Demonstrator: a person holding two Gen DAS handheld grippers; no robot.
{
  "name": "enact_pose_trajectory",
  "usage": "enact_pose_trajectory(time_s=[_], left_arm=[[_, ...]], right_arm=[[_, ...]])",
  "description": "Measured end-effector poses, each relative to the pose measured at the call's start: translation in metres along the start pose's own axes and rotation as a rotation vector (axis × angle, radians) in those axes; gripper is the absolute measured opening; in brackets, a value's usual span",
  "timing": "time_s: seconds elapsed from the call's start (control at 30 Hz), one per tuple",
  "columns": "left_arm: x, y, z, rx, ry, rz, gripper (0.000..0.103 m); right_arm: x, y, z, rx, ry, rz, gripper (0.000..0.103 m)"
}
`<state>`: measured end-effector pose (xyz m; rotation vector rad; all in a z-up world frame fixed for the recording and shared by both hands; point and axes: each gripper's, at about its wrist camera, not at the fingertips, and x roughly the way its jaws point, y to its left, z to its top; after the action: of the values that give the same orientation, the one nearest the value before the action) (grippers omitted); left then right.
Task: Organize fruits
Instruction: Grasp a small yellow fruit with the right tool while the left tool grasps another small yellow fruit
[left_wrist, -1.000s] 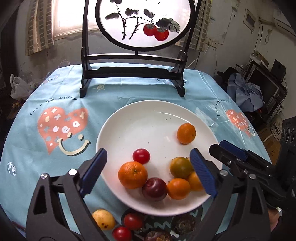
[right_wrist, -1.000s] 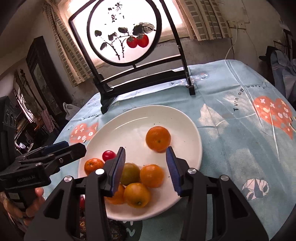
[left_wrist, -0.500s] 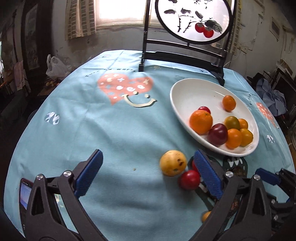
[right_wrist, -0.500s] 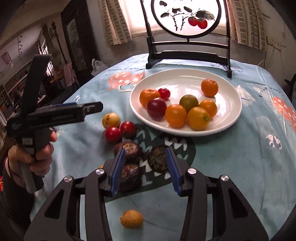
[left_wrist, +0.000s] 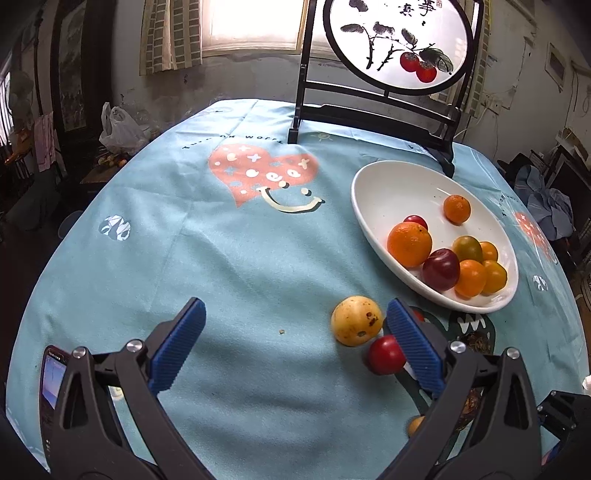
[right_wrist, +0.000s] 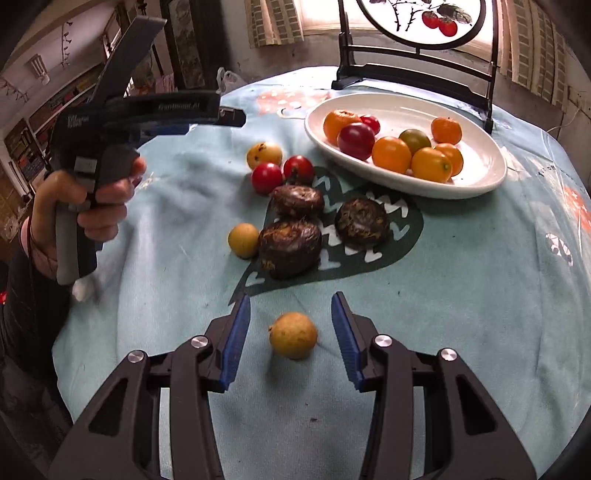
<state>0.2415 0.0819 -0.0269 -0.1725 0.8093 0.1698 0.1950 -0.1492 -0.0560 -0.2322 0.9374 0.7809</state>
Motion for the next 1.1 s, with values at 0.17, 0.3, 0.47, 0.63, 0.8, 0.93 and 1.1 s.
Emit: enact_pose_trajectory(time_s=[0.17,0.3,0.47,0.63,0.8,0.93,1.1], left_arm=[[0.002,0.001,0.0,0.0,0.008,0.004,0.1],[0.003,0.002,0.0,-0.004,0.009,0.008,0.1],[0.003,0.001,-0.001,0.002,0.013,0.001,0.1],[-0.003,-0.016,-0.01,0.119,0.038,-0.134,0.1],[-0.028,-0.045,-0.047,0.367,0.028,-0.365,0.093],[-0.025,-0.058,-0.072,0.458,0.069,-0.395,0.073],[-0.01,-0.059,-0.078,0.453,0.132,-0.379,0.057]], right_arm=[[0.005,0.01,-0.008,-0.053,0.03,-0.022,0.046],[0.007,0.009,-0.011,-0.061,0.04,-0.047,0.037],[0.002,-0.007,-0.01,0.008,0.02,-0.009,0.027],[-0.016,-0.049,-0.006,0.237,-0.083,0.075,0.027],[-0.018,-0.07,-0.01,0.339,-0.09,0.042,0.027],[-0.016,-0.069,-0.009,0.337,-0.079,0.038,0.027],[-0.015,-0.069,-0.011,0.331,-0.066,0.031,0.027]])
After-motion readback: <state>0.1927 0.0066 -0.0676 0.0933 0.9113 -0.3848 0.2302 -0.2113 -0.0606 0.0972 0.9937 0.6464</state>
